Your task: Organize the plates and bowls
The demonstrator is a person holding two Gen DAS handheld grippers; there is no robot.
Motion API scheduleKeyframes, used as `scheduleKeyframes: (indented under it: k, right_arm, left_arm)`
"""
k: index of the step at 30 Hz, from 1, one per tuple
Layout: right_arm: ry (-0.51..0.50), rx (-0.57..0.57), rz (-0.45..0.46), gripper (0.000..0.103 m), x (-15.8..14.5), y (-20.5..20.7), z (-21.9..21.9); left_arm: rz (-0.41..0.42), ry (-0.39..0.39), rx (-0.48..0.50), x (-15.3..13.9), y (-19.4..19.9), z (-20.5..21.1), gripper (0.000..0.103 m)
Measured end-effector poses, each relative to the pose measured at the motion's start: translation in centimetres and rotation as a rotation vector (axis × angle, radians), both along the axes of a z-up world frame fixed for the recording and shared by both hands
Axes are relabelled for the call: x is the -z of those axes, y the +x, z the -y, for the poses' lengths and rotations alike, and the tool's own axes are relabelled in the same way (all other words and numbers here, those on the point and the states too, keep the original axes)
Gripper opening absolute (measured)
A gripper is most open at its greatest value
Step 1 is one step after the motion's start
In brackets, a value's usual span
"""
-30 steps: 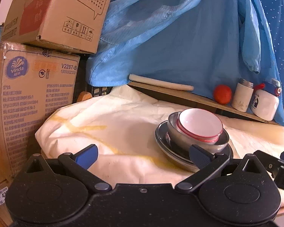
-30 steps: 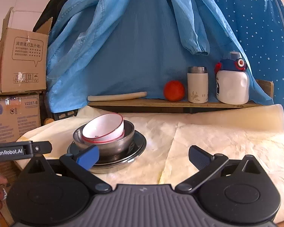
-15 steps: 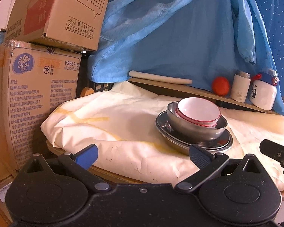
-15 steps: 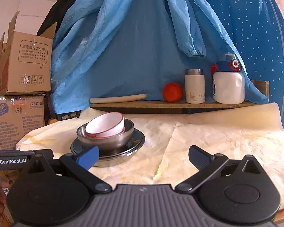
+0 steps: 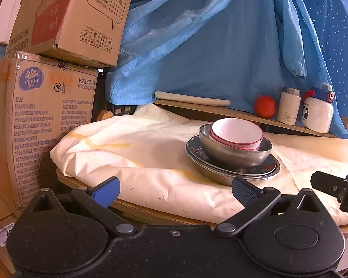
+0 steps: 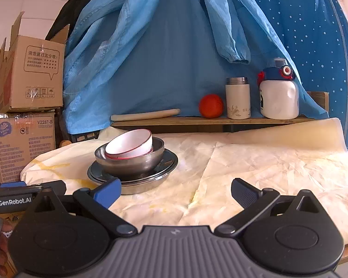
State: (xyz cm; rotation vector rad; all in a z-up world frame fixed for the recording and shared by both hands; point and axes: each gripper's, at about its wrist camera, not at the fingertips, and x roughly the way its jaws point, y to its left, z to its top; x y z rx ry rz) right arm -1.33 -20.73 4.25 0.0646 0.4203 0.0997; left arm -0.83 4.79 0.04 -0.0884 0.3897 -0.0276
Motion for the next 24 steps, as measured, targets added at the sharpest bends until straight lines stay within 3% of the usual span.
scheduleKeyframes:
  k: [24]
  right_arm:
    - [0.008, 0.012, -0.018, 0.103, 0.43, 0.21, 0.1]
  left_arm:
    - [0.007, 0.006, -0.009, 0.05, -0.27, -0.07, 0.102]
